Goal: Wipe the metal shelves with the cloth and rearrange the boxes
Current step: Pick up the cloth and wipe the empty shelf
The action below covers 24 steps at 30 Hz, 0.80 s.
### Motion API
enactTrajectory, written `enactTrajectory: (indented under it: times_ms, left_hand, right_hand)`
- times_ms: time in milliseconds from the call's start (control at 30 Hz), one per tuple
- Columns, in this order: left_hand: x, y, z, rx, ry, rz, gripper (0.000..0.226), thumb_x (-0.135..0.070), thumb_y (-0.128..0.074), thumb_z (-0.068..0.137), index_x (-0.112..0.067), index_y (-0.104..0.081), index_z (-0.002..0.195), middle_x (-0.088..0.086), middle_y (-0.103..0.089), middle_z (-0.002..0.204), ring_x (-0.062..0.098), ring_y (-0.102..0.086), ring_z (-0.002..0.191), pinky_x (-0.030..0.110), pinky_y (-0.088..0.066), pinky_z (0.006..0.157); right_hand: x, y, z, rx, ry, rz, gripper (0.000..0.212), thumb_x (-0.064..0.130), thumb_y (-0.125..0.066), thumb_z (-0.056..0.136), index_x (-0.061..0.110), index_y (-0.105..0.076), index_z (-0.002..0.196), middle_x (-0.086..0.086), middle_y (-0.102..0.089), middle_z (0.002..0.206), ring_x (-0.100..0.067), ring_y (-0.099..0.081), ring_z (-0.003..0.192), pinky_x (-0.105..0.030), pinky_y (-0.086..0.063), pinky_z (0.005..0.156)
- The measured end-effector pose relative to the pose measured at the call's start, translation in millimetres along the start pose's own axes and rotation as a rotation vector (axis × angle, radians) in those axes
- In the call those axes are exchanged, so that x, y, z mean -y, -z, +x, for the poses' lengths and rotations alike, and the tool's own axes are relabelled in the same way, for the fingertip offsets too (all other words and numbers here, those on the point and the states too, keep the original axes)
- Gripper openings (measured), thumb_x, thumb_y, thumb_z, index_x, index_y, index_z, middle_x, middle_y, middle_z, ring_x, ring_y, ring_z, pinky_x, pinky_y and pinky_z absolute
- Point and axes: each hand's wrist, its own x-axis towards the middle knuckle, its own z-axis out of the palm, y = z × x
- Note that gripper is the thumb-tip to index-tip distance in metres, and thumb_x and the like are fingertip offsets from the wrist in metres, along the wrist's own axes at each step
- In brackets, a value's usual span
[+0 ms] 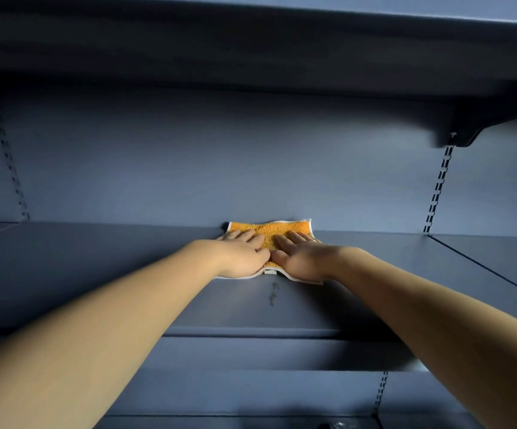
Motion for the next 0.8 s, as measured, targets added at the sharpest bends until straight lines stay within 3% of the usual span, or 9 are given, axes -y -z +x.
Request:
enactTrajectory:
  times_ms: [167,300,567,633,733,800]
  left_hand:
    - [-2,-5,-24,0.002,-0.004,0.002,0.061,-0.048,-0.013,0.104,-0.03,0.001,0.161,-0.007,0.01,0.169,0.019,0.011,0.155,0.045,0.002,0.126]
    - [-8,-7,-51,0.0,-0.021,-0.003,0.061,-0.047,-0.013,0.105,-0.029,0.001,0.161,-0.006,0.011,0.169,0.02,0.011,0.155,0.044,0.003,0.126]
    - [-20,-13,-102,0.004,-0.06,-0.006,0.061,-0.048,-0.012,0.105,-0.03,0.004,0.161,-0.008,0.013,0.168,0.018,0.013,0.155,0.043,0.003,0.126]
    - [-20,-12,-105,0.008,-0.059,-0.008,0.061,-0.049,-0.012,0.105,-0.03,0.004,0.161,-0.008,0.013,0.168,0.017,0.014,0.155,0.043,0.004,0.126]
    - [-21,-11,-105,0.008,-0.054,-0.008,0.061,-0.048,-0.012,0.105,-0.031,0.003,0.161,-0.008,0.013,0.168,0.017,0.014,0.155,0.043,0.004,0.126]
    - [-18,-12,-104,-0.001,-0.068,-0.016,0.061,-0.048,-0.011,0.105,-0.031,0.003,0.161,-0.008,0.013,0.168,0.017,0.014,0.155,0.044,0.004,0.126]
  right_hand:
    - [5,-6,-22,-0.006,0.035,-0.008,0.076,0.065,-0.01,0.1,0.024,-0.008,0.163,-0.004,-0.003,0.171,-0.025,0.003,0.157,-0.051,-0.007,0.126]
    - [3,-11,-40,-0.011,0.088,-0.045,0.115,0.082,0.007,0.062,0.03,-0.014,0.162,-0.005,-0.001,0.171,-0.025,0.006,0.157,-0.053,-0.006,0.126]
    - [6,-22,-87,0.003,0.157,-0.116,0.125,0.078,0.014,0.053,0.022,-0.007,0.163,-0.007,0.009,0.17,-0.026,0.012,0.157,-0.052,-0.003,0.126]
    - [7,-22,-91,0.009,0.144,-0.115,0.116,0.079,0.012,0.062,0.024,-0.004,0.163,-0.006,0.01,0.17,-0.026,0.013,0.157,-0.052,-0.003,0.126]
    - [10,-21,-92,0.003,0.104,-0.085,0.08,0.07,-0.002,0.095,0.028,0.0,0.163,-0.002,0.01,0.17,-0.024,0.013,0.156,-0.051,-0.002,0.127]
    - [14,-23,-93,0.001,0.09,-0.086,0.073,0.064,-0.006,0.101,0.026,0.001,0.163,-0.002,0.009,0.171,-0.024,0.012,0.157,-0.051,-0.002,0.127]
